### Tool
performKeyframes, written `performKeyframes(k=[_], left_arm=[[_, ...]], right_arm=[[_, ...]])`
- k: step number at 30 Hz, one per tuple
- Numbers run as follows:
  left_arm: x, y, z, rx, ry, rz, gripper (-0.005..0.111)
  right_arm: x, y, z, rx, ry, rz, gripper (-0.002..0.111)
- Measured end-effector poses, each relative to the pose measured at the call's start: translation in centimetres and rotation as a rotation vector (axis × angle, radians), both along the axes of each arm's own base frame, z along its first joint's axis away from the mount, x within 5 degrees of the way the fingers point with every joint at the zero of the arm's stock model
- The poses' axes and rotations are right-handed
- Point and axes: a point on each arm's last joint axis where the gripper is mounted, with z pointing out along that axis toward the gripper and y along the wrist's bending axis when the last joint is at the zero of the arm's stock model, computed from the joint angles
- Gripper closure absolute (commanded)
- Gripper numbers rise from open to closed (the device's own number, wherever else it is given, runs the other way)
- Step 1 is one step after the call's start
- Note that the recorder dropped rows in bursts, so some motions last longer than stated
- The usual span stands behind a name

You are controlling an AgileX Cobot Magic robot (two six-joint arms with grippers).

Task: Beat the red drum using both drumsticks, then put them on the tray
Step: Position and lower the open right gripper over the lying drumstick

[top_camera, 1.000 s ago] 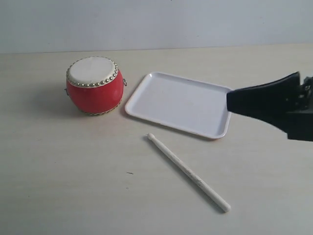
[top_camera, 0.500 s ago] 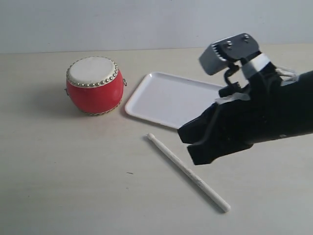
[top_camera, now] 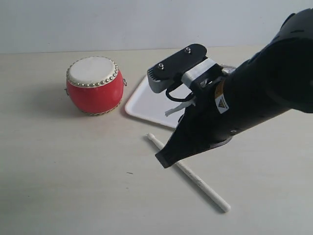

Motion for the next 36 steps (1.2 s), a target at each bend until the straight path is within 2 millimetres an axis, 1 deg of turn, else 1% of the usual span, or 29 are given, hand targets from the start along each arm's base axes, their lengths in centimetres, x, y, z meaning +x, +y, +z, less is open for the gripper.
performKeyframes(k=[2,3,6,10,13,17,30,33,36], left_arm=[[0.0,0.0,0.0,0.000,0.000,0.000,0.107],[0.0,0.0,0.0,0.000,0.000,0.000,0.107],[0.0,0.0,0.0,0.000,0.000,0.000,0.107],[0.0,0.0,0.0,0.000,0.000,0.000,0.107],[0.0,0.0,0.0,0.000,0.000,0.000,0.107],[0.0,0.0,0.0,0.000,0.000,0.000,0.107],[0.0,0.0,0.0,0.000,0.000,0.000,0.107],[0.0,0.0,0.0,0.000,0.000,0.000,0.107],[0.0,0.0,0.0,0.000,0.000,0.000,0.107]], right_arm=[[-0.1,-0.3,0.1,-0.042,0.026,-0.013,0.105],[-0.2,-0.5,0.0,-0.057,0.040,-0.019,0.101],[-0.5,-0.8,-0.1,-0.097,0.079,-0.029,0.088],[-0.6,-0.9,-0.2,-0.107,0.091,-0.032,0.068],[-0.6,-0.9,-0.2,-0.107,0.093,-0.033,0.060],[-0.8,-0.8,-0.2,-0.090,0.109,-0.042,0.060],[-0.5,-0.3,0.0,-0.032,0.082,-0.045,0.060],[-0.3,0.0,0.1,0.004,0.060,-0.045,0.060],[0.2,0.5,0.5,0.067,-0.004,-0.036,0.060]])
